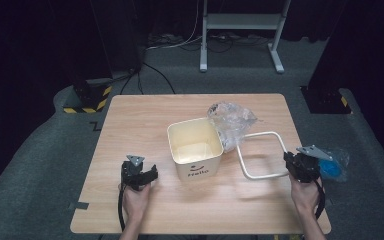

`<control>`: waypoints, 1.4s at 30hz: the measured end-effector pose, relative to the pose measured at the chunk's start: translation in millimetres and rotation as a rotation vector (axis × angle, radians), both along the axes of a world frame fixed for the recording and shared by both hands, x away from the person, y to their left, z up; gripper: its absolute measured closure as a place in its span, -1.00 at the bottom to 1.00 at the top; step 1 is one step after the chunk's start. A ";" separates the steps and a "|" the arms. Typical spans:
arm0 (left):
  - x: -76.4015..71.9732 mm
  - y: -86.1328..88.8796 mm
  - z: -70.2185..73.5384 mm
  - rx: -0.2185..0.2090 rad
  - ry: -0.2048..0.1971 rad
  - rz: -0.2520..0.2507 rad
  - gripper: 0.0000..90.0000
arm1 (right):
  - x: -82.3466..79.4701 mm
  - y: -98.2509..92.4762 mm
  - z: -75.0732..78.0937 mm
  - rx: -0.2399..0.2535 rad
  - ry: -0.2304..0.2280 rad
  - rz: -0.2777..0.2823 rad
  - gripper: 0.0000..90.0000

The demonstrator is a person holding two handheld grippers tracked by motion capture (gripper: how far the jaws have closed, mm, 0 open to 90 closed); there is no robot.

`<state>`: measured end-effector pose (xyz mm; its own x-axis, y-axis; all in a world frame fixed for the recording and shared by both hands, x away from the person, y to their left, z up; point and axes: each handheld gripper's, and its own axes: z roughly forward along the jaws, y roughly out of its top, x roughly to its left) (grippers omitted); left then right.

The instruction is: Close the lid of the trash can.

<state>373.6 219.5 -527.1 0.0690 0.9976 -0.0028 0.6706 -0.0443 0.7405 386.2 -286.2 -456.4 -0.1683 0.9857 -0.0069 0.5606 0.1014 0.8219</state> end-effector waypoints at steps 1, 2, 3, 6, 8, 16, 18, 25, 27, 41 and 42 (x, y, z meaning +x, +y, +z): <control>0.0 0.0 0.0 0.000 0.000 0.000 -0.47 | -0.3 0.0 0.9 0.002 -0.004 -0.001 0.82; 0.0 0.0 0.0 0.000 0.000 0.000 -0.47 | -1.0 -0.1 2.4 0.003 -0.003 0.000 0.82; 0.0 0.0 0.0 0.000 0.000 0.000 -0.47 | -1.2 0.0 3.2 0.006 -0.005 -0.001 0.82; 0.0 0.0 0.0 0.000 0.000 0.000 -0.47 | -1.8 -0.4 6.7 0.006 -0.012 0.002 0.82; 0.0 0.0 0.0 0.000 0.000 0.000 -0.47 | -1.9 -0.5 9.1 0.008 -0.018 0.003 0.82; 0.0 0.0 0.0 0.000 0.000 0.000 -0.47 | -0.7 1.6 17.5 0.010 -0.033 0.012 0.82; 0.0 0.0 0.0 0.000 0.000 0.000 -0.47 | -0.6 2.1 18.8 0.011 -0.035 0.014 0.82; 0.0 0.0 0.0 0.000 0.000 0.000 -0.47 | -1.0 0.8 29.0 0.034 -0.054 0.018 0.82; 0.0 0.0 0.0 0.000 0.000 0.000 -0.47 | -0.6 1.4 31.5 0.031 -0.057 0.020 0.82; 0.0 0.0 -0.1 0.000 0.000 0.000 -0.47 | 2.6 14.5 40.1 0.017 -0.057 0.047 0.82; 0.0 0.1 -0.1 -0.001 0.000 0.000 -0.47 | 2.8 16.1 41.6 0.016 -0.059 0.050 0.82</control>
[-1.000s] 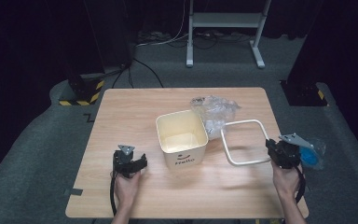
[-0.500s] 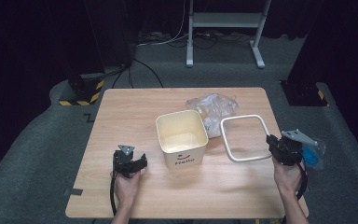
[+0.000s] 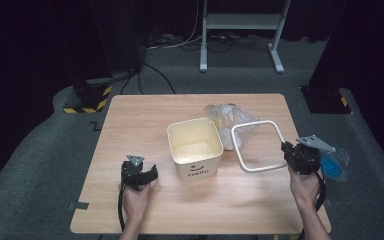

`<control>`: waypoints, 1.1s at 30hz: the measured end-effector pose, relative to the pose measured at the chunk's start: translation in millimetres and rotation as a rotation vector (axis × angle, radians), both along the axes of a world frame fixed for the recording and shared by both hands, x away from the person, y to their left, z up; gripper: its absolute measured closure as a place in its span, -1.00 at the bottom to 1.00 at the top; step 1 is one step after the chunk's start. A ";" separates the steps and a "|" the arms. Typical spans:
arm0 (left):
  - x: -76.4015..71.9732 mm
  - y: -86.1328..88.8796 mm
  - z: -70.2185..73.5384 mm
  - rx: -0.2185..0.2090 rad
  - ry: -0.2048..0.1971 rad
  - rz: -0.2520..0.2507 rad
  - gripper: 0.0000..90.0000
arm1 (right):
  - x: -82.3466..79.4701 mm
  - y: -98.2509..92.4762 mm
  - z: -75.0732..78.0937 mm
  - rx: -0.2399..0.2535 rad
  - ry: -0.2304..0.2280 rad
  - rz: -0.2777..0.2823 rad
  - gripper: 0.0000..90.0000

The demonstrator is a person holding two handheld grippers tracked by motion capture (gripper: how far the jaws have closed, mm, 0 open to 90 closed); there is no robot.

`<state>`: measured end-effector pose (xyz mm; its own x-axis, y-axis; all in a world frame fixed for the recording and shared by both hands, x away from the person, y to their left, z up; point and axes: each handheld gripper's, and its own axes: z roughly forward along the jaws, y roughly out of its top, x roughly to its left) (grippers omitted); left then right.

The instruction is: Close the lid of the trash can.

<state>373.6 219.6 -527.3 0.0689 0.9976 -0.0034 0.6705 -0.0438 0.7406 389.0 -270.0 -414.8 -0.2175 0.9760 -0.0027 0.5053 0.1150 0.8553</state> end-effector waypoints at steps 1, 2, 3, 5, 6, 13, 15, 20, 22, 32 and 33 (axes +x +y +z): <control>0.0 0.0 0.0 0.000 0.000 0.000 -0.47 | 0.2 2.2 1.9 0.000 -0.002 0.004 0.82; 0.0 0.0 0.0 0.000 0.000 0.000 -0.47 | 0.4 3.3 2.9 -0.001 -0.003 0.007 0.82; 0.0 0.0 0.0 0.000 0.000 0.000 -0.47 | 0.6 4.8 4.4 -0.001 -0.004 0.010 0.82; 0.0 0.1 0.0 -0.001 0.000 0.000 -0.47 | 1.5 7.8 6.8 -0.002 -0.006 0.015 0.82; 0.0 0.1 0.0 -0.001 0.000 0.000 -0.46 | 2.0 9.8 8.1 -0.004 -0.007 0.019 0.82; 0.0 0.1 0.0 -0.001 0.000 0.000 -0.46 | 4.6 22.7 12.9 -0.014 0.003 0.044 0.82; -0.1 0.1 0.0 -0.001 0.000 0.000 -0.46 | 5.6 27.1 14.1 -0.017 0.005 0.055 0.82; -0.1 0.1 0.0 -0.001 0.000 0.001 -0.47 | 8.5 37.0 17.1 -0.016 0.012 0.073 0.82; -0.1 0.1 0.0 -0.001 0.000 0.001 -0.46 | 9.7 39.3 17.7 -0.016 0.017 0.076 0.82; -0.1 0.2 0.1 0.000 0.001 0.002 -0.47 | 14.7 51.4 23.9 -0.025 0.039 0.096 0.82; -0.1 0.2 0.1 0.000 0.001 0.002 -0.46 | 15.0 53.3 24.7 -0.025 0.041 0.098 0.82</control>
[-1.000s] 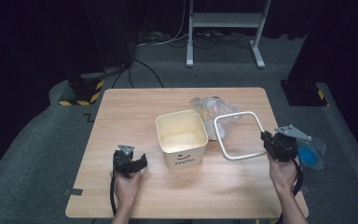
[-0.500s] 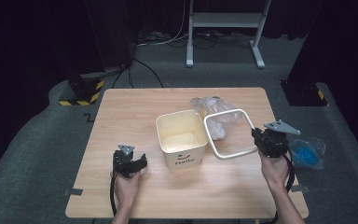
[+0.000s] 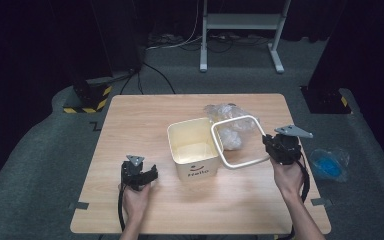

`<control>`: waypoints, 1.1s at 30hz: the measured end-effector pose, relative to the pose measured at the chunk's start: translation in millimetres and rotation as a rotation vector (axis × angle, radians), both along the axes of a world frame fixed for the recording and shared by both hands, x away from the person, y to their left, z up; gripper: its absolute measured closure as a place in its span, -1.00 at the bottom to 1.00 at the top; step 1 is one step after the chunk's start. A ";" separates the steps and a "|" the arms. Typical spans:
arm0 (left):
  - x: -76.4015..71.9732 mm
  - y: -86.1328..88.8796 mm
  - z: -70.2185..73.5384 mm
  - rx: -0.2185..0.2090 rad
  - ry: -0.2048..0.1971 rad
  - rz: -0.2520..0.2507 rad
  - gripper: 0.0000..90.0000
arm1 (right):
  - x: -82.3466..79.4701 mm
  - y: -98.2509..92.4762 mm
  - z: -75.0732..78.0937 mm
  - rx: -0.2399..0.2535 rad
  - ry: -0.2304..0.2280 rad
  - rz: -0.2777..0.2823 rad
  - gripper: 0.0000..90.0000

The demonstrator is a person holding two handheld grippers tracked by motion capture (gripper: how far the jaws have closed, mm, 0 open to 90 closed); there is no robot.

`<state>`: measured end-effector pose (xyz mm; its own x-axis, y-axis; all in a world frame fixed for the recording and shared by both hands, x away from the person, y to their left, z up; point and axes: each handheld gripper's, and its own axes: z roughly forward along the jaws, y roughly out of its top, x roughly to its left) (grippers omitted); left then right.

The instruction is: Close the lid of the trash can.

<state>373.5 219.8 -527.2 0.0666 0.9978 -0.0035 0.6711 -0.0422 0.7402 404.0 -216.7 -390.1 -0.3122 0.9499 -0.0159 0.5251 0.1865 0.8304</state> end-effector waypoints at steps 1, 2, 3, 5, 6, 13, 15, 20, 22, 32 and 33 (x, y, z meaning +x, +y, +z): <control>0.0 0.0 0.0 0.000 0.000 0.000 -0.47 | 0.6 1.7 0.7 -0.001 0.000 0.004 0.82; 0.0 0.0 0.0 0.000 0.000 0.000 -0.46 | 1.0 3.4 1.4 -0.001 0.001 0.008 0.82; 0.0 0.0 0.0 0.000 0.000 0.000 -0.46 | 1.6 5.9 2.2 -0.001 0.004 0.010 0.82; 0.0 0.0 0.0 0.000 0.000 0.000 -0.46 | 2.9 9.6 3.2 -0.005 0.008 0.016 0.82; 0.0 0.0 0.0 0.000 0.000 0.000 -0.47 | 3.4 10.9 3.5 -0.005 0.008 0.021 0.82; 0.0 -0.2 0.0 0.000 0.000 0.001 -0.47 | 5.9 23.5 5.2 -0.010 0.021 0.037 0.82; 0.0 -0.2 0.0 0.000 0.000 0.000 -0.47 | 6.6 26.7 5.9 -0.012 0.020 0.043 0.82; 0.0 -0.2 0.0 0.000 0.000 0.001 -0.47 | 8.0 35.5 7.7 -0.013 0.025 0.057 0.82; 0.0 -0.2 0.0 0.001 0.000 0.001 -0.47 | 8.7 38.2 8.1 -0.012 0.025 0.064 0.82; -0.1 -0.2 0.1 0.000 0.001 0.001 -0.47 | 14.8 51.2 7.9 -0.016 0.042 0.080 0.82; 0.0 -0.2 0.0 0.001 0.000 0.001 -0.47 | 15.8 52.3 7.8 -0.015 0.044 0.082 0.82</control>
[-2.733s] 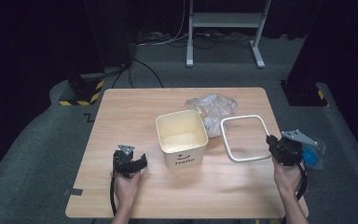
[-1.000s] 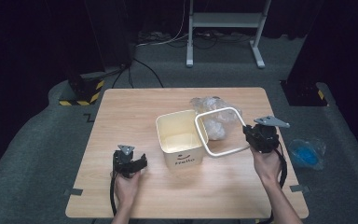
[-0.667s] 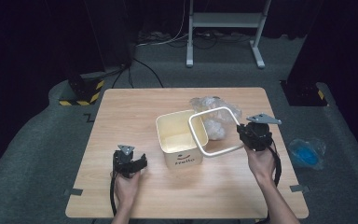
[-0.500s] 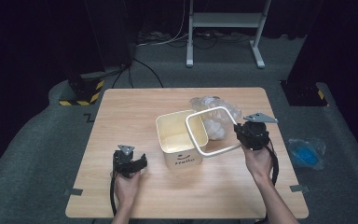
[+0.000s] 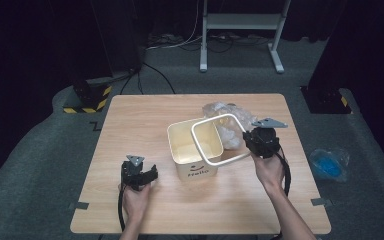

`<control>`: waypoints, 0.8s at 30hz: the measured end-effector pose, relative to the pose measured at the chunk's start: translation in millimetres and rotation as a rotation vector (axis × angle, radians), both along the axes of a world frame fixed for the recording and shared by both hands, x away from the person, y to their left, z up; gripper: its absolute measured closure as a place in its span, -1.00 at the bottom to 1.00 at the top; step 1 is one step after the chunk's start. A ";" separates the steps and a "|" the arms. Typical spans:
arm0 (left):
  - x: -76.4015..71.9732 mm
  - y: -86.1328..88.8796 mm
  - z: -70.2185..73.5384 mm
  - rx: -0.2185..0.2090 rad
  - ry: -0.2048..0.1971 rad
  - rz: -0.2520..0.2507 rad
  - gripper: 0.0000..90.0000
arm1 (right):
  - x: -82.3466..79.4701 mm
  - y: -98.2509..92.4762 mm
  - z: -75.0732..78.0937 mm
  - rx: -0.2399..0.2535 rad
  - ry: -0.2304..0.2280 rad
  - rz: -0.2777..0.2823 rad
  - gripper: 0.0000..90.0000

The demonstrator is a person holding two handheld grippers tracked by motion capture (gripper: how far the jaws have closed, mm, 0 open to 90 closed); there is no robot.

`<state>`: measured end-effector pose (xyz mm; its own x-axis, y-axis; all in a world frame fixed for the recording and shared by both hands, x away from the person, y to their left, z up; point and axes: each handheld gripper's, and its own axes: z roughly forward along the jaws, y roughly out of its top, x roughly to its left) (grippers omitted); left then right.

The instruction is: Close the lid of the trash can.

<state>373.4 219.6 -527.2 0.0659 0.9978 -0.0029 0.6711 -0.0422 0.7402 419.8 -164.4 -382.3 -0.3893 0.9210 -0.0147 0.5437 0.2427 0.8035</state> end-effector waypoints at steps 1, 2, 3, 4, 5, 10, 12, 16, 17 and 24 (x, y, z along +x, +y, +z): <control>0.0 0.0 0.1 0.000 0.001 0.000 -0.47 | 0.8 1.2 0.0 0.000 0.002 0.001 0.82; 0.0 0.0 0.1 0.000 0.001 0.000 -0.47 | 1.6 2.4 0.2 -0.001 0.003 0.003 0.82; 0.0 0.0 0.1 0.000 0.001 0.000 -0.47 | 2.1 3.8 0.4 0.000 0.004 0.004 0.82; 0.0 0.0 0.1 0.000 0.001 0.000 -0.47 | 2.7 5.6 0.8 0.000 0.005 0.005 0.82; 0.0 0.0 0.1 0.000 0.001 0.000 -0.47 | 3.0 6.7 1.0 -0.001 0.005 0.007 0.82; 0.0 0.1 0.1 -0.001 0.001 0.000 -0.47 | 5.4 13.8 1.3 -0.003 0.013 0.012 0.82; -0.1 0.1 0.1 -0.001 0.000 0.001 -0.46 | 6.2 15.6 1.1 -0.004 0.015 0.015 0.82; 0.0 -0.2 -0.1 -0.005 -0.002 0.002 -0.46 | 7.9 20.3 0.6 -0.005 0.020 0.018 0.82; 0.0 -0.1 -0.1 -0.003 -0.002 0.003 -0.47 | 8.0 21.3 0.6 -0.004 0.023 0.018 0.82; 0.0 0.0 -0.1 -0.003 -0.003 0.002 -0.46 | 10.4 30.3 -0.4 -0.012 0.032 0.028 0.82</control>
